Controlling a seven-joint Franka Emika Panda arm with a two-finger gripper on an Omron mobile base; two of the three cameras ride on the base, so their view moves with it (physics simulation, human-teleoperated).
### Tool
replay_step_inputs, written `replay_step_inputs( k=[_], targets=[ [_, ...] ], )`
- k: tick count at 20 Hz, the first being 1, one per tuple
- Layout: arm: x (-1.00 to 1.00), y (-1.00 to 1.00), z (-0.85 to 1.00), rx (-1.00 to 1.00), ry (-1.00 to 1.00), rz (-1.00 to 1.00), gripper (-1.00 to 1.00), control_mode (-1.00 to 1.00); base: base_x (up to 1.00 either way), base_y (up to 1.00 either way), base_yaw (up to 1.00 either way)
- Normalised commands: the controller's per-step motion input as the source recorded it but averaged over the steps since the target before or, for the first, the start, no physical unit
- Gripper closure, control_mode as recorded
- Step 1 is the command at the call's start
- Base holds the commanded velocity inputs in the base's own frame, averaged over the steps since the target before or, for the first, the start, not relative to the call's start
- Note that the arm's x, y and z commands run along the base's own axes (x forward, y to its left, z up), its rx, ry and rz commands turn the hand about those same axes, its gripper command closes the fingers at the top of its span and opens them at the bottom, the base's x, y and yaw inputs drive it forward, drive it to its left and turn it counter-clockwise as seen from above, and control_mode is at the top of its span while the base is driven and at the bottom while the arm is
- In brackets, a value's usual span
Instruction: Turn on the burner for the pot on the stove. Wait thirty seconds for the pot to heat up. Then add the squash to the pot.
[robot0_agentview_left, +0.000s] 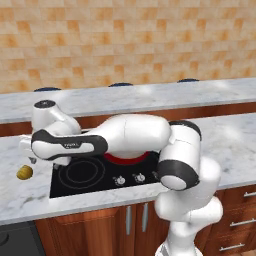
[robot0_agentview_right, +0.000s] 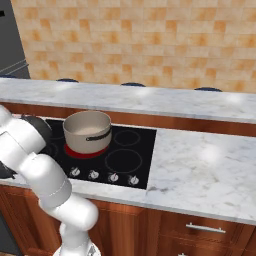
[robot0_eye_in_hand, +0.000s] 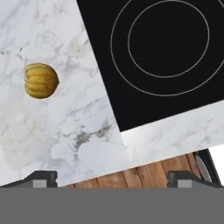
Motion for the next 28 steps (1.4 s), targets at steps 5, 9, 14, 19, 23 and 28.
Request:
replay_step_inputs(
  k=[5,9,14,19,23,28],
  targets=[
    [0.21,0.15,-0.22,-0.02,0.00,-0.11,-1.00,-1.00,0.00,0.00,0.00],
    [0.19,0.17,-0.10,0.00,-0.01,-0.01,-1.00,-1.00,0.00,0.00,0.00],
    [0.31,0.24,-0.11,0.00,0.00,0.00,-1.00,-1.00,0.00,0.00,0.00],
    [0.29,0.20,-0.12,0.00,0.00,0.00,-1.00,-1.00,0.00,0.00,0.00],
    [0.12,0.11,-0.17,0.00,0.00,0.00,-1.00,-1.00,0.00,0.00,0.00],
    [0.08,0.12,-0.24,0.00,-0.03,0.00,-1.00,-1.00,0.00,0.00,0.00]
  ],
)
